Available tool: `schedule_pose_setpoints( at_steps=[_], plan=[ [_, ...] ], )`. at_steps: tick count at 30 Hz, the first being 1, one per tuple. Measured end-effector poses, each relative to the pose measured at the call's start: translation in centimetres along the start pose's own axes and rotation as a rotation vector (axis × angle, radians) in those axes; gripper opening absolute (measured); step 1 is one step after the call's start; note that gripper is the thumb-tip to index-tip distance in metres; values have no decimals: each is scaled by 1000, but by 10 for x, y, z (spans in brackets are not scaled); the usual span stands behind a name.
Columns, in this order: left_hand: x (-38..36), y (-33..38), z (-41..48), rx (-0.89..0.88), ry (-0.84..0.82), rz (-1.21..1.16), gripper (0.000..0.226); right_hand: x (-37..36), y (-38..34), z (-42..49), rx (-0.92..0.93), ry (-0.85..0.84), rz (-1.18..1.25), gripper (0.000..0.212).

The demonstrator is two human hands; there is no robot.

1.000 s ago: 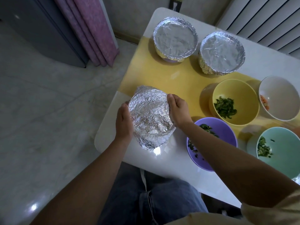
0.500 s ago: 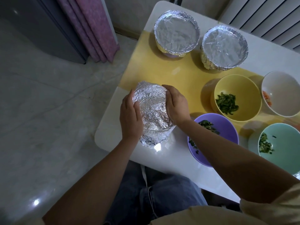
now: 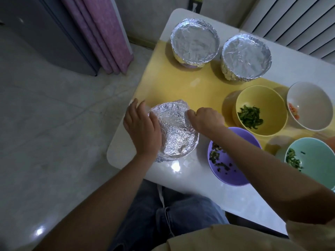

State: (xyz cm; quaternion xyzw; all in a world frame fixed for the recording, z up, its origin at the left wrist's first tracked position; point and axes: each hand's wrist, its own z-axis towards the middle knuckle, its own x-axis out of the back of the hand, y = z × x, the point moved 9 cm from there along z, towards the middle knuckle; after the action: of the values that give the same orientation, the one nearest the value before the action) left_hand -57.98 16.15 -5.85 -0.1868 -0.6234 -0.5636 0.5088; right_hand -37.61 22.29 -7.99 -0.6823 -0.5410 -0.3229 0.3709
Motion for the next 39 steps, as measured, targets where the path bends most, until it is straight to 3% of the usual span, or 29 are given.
schedule_pose_setpoints(
  at_steps=[2,5,7,12,20,25,27,31,35,39],
  plan=[
    [-3,-3,-17,72,21,3,36,7,-10,6,124,64,28,48],
    [-14,-15,-35,182,-21,-50,42,6,-44,3,501,158,272,46],
    [-17,-18,-39,159,-52,-142,47,-7,-50,4,572,167,371,43],
    [-17,-30,-33,203,-67,-481,44,-17,-36,9,520,251,562,24],
    [-26,-42,-44,663,-135,-864,33,-38,-26,21,364,-32,897,33],
    [-48,-60,-49,915,-324,-920,80,-47,-17,19,305,-16,966,32],
    [-55,-62,-40,843,-403,-936,90,-48,-11,16,273,45,986,30],
    [-24,-52,-19,503,-229,-656,46,-38,7,14,141,264,1042,30],
    [-22,-28,-29,265,-218,-447,45,-36,8,8,115,333,1053,27],
    [-32,-32,-29,309,-173,-391,43,-29,9,7,126,322,1004,34]
  ],
)
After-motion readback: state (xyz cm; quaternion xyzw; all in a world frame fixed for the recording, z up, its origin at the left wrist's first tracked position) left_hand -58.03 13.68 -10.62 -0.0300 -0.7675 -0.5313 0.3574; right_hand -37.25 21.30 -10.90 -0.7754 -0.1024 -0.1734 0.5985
